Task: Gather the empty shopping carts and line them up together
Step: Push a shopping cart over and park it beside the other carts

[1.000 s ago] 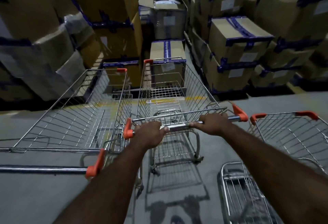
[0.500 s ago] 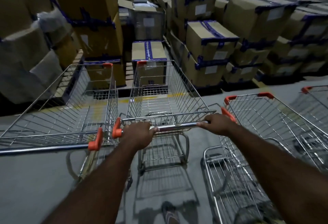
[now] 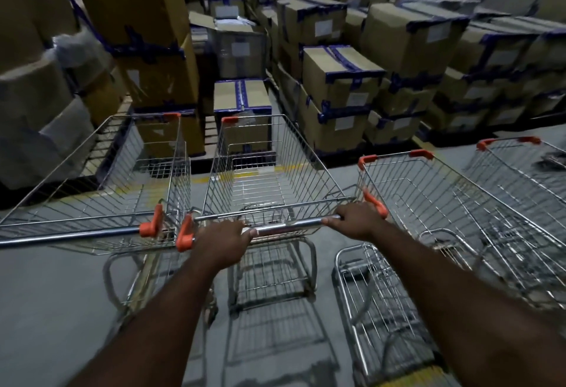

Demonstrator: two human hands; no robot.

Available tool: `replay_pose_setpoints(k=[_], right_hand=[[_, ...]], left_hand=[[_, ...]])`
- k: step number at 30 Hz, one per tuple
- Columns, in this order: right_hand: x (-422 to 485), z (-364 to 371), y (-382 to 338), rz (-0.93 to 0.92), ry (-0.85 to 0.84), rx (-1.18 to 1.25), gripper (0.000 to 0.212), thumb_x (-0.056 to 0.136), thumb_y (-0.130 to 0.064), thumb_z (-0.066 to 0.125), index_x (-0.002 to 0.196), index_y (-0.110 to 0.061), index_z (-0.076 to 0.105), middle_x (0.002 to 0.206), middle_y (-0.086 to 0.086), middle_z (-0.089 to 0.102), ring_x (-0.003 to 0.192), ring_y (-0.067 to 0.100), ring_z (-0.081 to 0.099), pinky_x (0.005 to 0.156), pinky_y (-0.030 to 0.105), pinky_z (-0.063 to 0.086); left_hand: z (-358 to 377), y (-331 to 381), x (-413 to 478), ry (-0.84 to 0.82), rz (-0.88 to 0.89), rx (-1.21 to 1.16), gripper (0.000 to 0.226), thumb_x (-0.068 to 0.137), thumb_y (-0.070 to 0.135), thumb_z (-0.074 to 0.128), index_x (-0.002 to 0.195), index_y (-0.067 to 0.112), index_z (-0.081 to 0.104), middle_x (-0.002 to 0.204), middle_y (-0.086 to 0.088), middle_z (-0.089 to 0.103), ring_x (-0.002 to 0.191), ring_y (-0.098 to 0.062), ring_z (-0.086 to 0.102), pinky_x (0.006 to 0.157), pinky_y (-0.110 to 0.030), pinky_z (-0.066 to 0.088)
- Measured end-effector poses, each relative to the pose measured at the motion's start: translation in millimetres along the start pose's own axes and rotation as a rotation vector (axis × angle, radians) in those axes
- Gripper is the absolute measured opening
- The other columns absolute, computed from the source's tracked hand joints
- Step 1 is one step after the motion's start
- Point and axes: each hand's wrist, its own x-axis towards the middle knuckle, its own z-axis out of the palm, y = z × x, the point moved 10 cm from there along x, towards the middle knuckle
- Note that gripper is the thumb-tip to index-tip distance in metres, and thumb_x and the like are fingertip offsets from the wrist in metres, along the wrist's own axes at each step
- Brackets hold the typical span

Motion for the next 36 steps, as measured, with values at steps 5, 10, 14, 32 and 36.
replay_pose_setpoints(k=[5, 10, 14, 32, 36], right_hand=[[-22, 1, 0, -0.013, -0.014, 0.033, 0.074, 0.091, -0.079, 0.032, 0.116, -0.020, 0.069, 0.117, 0.006, 0.068, 0.114, 0.026, 0.060, 0.106, 0.046, 0.037], [-43, 12, 6, -0.041, -0.054, 0.010, 0.082, 0.090, -0.082, 0.025, 0.126, -0.020, 0.065, 0.131, 0.010, 0.064, 0.125, 0.030, 0.056, 0.110, 0.049, 0.035], [-59, 18, 8, -0.083, -0.107, -0.001, 0.080, 0.094, -0.077, 0.024, 0.136, -0.017, 0.058, 0.144, 0.013, 0.055, 0.136, 0.032, 0.048, 0.115, 0.050, 0.028], [-144, 23, 23, -0.232, -0.150, 0.058, 0.047, 0.101, -0.058, 0.042, 0.119, -0.019, 0.063, 0.119, 0.006, 0.066, 0.120, 0.025, 0.057, 0.115, 0.046, 0.025], [-173, 15, 22, -0.249, -0.170, 0.021, 0.037, 0.104, -0.040, 0.049, 0.124, -0.013, 0.063, 0.119, 0.011, 0.066, 0.114, 0.028, 0.058, 0.096, 0.032, 0.037]], left_hand=[[6, 8, -19, 0.029, -0.037, 0.048, 0.064, 0.096, 0.073, 0.027, 0.116, 0.025, 0.063, 0.123, -0.002, 0.067, 0.116, -0.027, 0.061, 0.095, -0.044, 0.041], [12, 9, -42, 0.095, -0.104, 0.065, 0.076, 0.080, 0.088, 0.010, 0.096, 0.031, 0.059, 0.109, 0.000, 0.068, 0.105, -0.026, 0.062, 0.092, -0.046, 0.044], [16, 20, -66, 0.115, -0.167, 0.132, 0.084, 0.081, 0.086, 0.012, 0.114, 0.028, 0.064, 0.125, -0.006, 0.066, 0.119, -0.031, 0.058, 0.103, -0.051, 0.038], [41, 42, -156, 0.047, -0.228, 0.058, 0.092, 0.080, 0.089, 0.014, 0.138, 0.032, 0.057, 0.138, -0.012, 0.059, 0.130, -0.038, 0.050, 0.107, -0.061, 0.031], [44, 49, -175, 0.048, -0.222, 0.075, 0.091, 0.078, 0.087, 0.011, 0.133, 0.033, 0.059, 0.132, -0.013, 0.061, 0.127, -0.038, 0.052, 0.106, -0.061, 0.030]])
